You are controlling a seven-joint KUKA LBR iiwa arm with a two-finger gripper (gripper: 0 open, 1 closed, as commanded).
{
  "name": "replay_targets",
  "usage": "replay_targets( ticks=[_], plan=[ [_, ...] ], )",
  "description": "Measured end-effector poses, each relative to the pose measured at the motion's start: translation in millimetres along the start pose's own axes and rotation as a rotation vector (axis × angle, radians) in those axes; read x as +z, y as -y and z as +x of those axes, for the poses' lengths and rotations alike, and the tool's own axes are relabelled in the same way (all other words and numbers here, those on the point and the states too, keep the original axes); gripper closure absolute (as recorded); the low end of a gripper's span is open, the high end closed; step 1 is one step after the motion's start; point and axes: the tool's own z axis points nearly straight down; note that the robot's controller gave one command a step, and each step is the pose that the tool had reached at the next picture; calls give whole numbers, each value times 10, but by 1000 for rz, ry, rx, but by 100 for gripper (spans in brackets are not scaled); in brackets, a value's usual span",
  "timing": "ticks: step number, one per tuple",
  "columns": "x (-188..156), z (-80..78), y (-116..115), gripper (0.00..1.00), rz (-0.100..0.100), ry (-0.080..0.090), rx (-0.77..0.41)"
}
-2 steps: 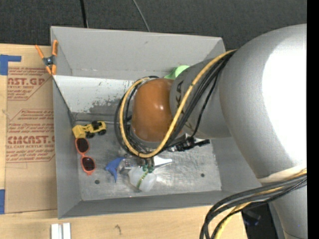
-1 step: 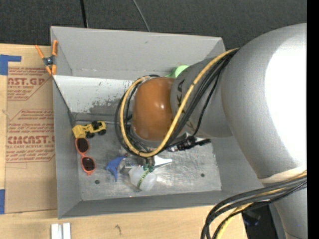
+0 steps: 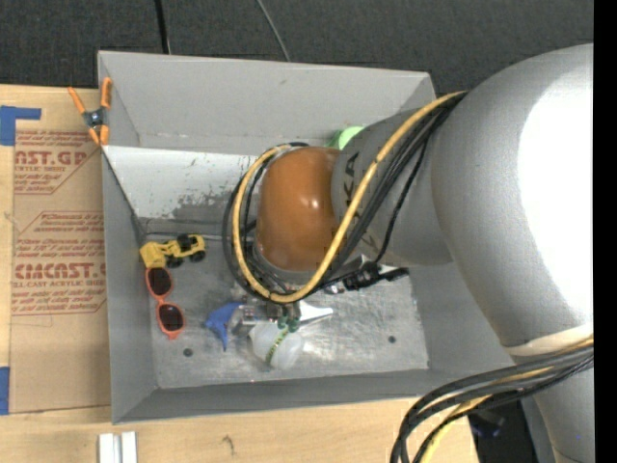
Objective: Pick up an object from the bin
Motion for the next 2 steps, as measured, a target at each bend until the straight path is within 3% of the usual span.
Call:
replay_targets(
  ticks=[2],
  plan=[
    [-121,0,1,100,0,0,0]
  ],
)
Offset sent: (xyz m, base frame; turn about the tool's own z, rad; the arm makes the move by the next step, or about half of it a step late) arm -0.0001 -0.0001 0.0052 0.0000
